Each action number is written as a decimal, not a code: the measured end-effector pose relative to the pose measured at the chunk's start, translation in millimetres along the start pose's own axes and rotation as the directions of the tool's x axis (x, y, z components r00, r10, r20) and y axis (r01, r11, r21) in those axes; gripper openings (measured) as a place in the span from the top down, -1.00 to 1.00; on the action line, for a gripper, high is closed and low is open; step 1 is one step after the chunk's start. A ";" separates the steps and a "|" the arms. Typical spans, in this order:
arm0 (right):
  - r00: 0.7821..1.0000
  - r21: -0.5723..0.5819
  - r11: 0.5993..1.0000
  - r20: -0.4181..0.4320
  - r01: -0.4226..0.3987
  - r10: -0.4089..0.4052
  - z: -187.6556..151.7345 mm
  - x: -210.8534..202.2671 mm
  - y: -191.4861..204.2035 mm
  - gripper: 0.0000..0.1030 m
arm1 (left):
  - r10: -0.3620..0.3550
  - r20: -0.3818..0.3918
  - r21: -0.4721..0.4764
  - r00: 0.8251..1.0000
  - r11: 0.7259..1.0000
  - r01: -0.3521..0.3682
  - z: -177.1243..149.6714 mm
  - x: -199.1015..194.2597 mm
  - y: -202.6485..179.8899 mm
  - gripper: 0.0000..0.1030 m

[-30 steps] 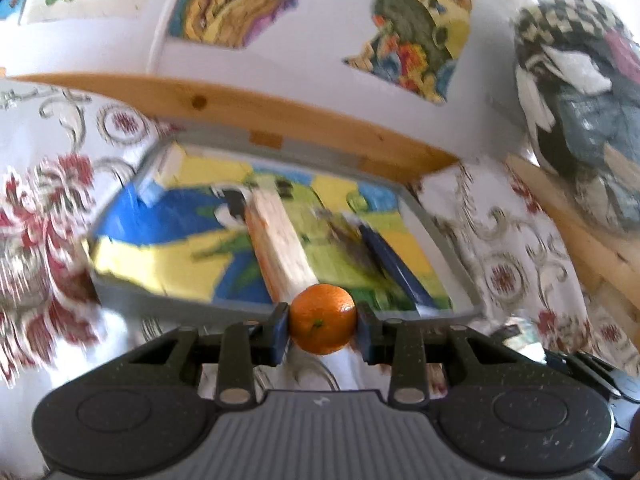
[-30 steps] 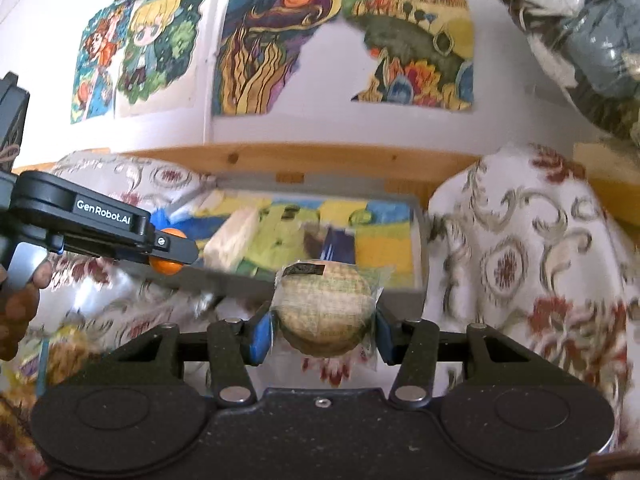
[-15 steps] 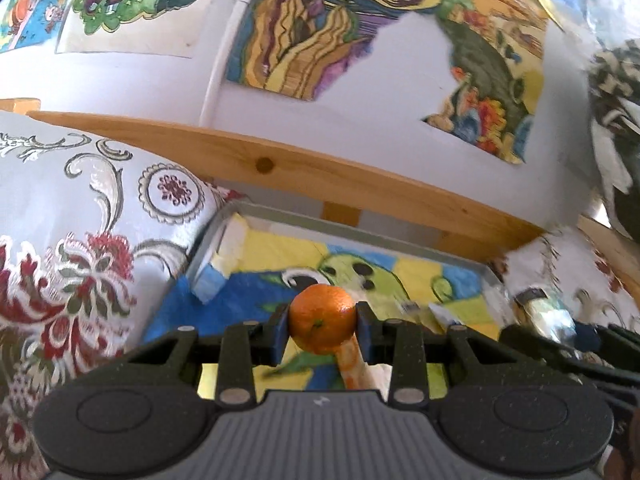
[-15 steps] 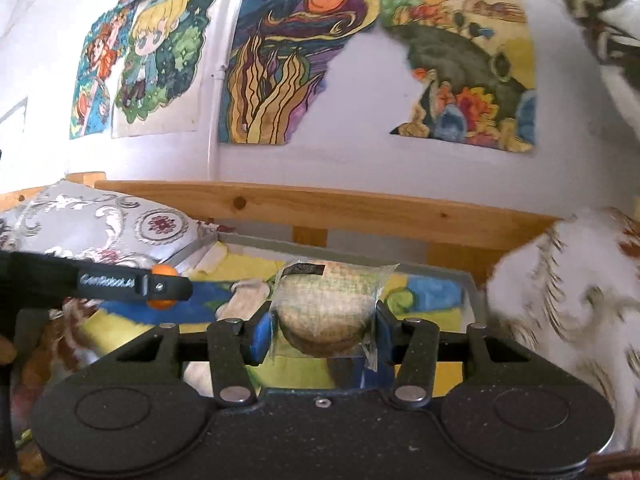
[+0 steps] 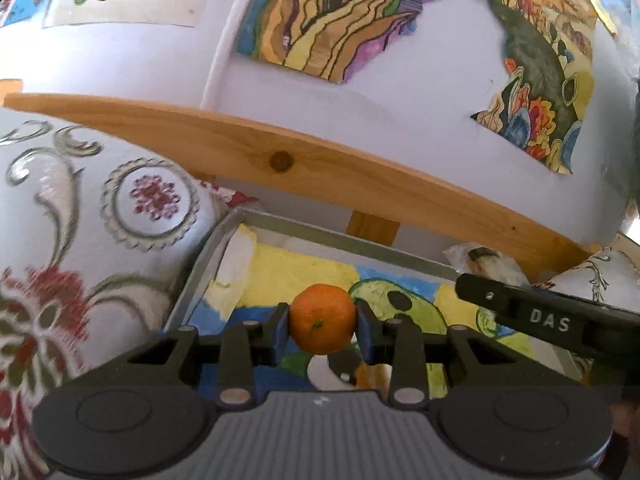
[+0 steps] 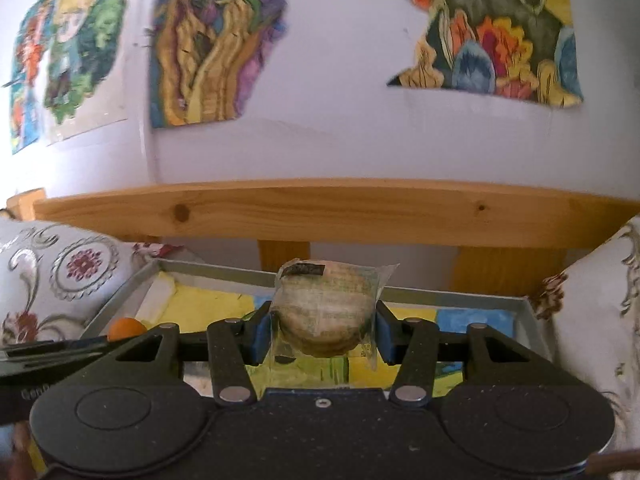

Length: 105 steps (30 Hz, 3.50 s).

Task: Organize snacks
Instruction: 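Lower the orange into the tray and open the left tool while the right tool releases the cookie bag, then withdraw both open tools from the tray back over the snack pile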

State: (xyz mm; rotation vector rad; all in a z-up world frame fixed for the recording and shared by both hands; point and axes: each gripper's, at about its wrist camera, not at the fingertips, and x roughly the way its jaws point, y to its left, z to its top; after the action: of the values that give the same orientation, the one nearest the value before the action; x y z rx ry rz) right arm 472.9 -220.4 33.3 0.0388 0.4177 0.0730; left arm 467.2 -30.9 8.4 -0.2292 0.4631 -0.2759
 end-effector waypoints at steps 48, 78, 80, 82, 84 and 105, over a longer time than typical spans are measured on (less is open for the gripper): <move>0.984 -0.097 0.989 -0.148 -0.114 0.099 -10.2 67.9 16.3 -0.62 | -0.023 -0.094 -0.126 0.995 0.992 0.011 17.7 58.9 15.8 -0.04; 0.944 -0.189 0.948 -0.259 -0.256 0.204 -13.5 39.1 16.3 -0.94 | 0.012 0.007 -0.155 1.000 0.988 -0.011 3.6 16.6 21.4 -0.63; 0.943 -0.170 0.950 -0.254 -0.262 0.215 -14.5 38.4 14.1 -0.95 | 0.014 0.008 -0.148 1.000 0.989 -0.013 3.6 16.4 19.5 -0.64; 0.933 -0.167 0.941 -0.265 -0.294 0.244 -16.4 39.4 12.7 -0.95 | 0.016 0.017 -0.153 1.000 0.988 -0.013 2.9 14.2 19.1 -0.66; 0.901 -0.162 0.912 -0.292 -0.377 0.321 -19.1 39.4 10.0 -0.95 | 0.017 0.024 -0.160 1.000 0.987 -0.013 1.6 11.8 19.5 -0.66; 0.571 0.295 0.656 -0.327 -0.695 0.753 -27.7 30.5 -12.9 -0.99 | 0.011 0.097 -0.205 0.995 0.979 0.009 -18.7 -6.8 31.4 -0.68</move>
State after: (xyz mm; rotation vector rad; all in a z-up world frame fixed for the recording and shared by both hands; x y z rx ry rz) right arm 490.3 -230.2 -5.0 0.3418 0.8338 0.9050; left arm 459.1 -2.2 -13.8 -0.4429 0.3947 -0.2146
